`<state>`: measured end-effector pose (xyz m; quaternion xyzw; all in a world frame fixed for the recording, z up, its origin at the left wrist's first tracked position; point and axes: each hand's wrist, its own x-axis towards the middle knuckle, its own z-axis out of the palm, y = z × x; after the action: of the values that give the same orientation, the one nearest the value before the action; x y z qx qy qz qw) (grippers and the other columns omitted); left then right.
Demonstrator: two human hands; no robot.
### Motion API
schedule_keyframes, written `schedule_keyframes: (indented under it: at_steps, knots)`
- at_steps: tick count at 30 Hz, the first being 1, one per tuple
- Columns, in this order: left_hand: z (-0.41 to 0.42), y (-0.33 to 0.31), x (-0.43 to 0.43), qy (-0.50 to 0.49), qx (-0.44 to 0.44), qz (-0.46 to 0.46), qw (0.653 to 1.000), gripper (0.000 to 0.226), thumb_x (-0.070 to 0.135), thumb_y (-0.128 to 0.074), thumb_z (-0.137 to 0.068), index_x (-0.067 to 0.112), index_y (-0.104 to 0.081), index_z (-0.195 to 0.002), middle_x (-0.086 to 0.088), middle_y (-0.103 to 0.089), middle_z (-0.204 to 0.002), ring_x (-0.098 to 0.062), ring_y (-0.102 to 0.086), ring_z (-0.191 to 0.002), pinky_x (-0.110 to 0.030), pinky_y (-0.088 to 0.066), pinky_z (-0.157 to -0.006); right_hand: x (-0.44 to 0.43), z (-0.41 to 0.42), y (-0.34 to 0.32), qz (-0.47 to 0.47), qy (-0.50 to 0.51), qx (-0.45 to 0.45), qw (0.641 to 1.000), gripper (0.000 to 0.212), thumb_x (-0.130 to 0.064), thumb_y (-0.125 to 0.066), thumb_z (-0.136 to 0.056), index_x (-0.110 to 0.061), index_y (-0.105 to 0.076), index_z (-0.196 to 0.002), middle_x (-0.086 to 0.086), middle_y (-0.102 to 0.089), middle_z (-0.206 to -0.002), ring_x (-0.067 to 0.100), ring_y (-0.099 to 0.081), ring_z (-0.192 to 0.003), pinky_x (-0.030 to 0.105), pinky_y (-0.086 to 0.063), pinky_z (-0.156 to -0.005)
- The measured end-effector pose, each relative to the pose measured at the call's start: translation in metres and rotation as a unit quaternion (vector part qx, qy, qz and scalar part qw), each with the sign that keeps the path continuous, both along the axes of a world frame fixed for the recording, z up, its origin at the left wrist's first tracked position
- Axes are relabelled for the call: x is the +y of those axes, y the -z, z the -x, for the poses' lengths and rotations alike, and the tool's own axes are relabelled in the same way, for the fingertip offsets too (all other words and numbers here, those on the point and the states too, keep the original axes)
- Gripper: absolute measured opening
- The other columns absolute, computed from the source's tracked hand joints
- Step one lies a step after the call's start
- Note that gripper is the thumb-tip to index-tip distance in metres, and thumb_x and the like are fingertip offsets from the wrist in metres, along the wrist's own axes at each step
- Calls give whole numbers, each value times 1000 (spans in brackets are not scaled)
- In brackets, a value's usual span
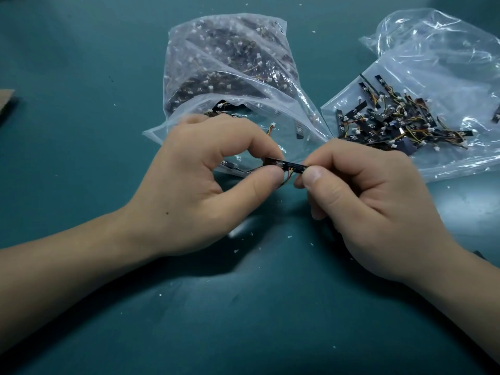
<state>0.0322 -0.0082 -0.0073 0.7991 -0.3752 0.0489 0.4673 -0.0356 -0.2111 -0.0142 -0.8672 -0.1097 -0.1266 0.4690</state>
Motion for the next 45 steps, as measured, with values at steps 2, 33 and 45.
schedule_keyframes:
  at_steps: [2,33,45]
  knots:
    - [-1,1,1,-2,-16,-10,1000,23,31,-61,-94,11,-73,-92,-5,-73,-92,-29,-68,-90,-48,-52,-86,0,0,0,14,2,-3,1000,19,-27,-58,-99,-22,-68,-83,4,-58,-58,20,-50,-49,31,-40,-47]
    - [1,0,-2,-36,-69,-34,996,11,22,-71,-89,19,-74,-79,20,-69,-79,-8,-64,-75,-37,-46,-89,-1,-1,1,46,-10,9,999,18,-27,-60,-100,-26,-66,-83,0,-61,-60,15,-49,-51,17,-35,-51]
    - [2,0,-3,-47,-77,-39,995,12,19,-70,-90,19,-73,-77,22,-67,-78,-5,-62,-76,-25,-42,-85,-1,-1,1,51,-10,18,998,17,-29,-58,-101,-26,-68,-88,-1,-61,-62,17,-52,-54,21,-37,-52]
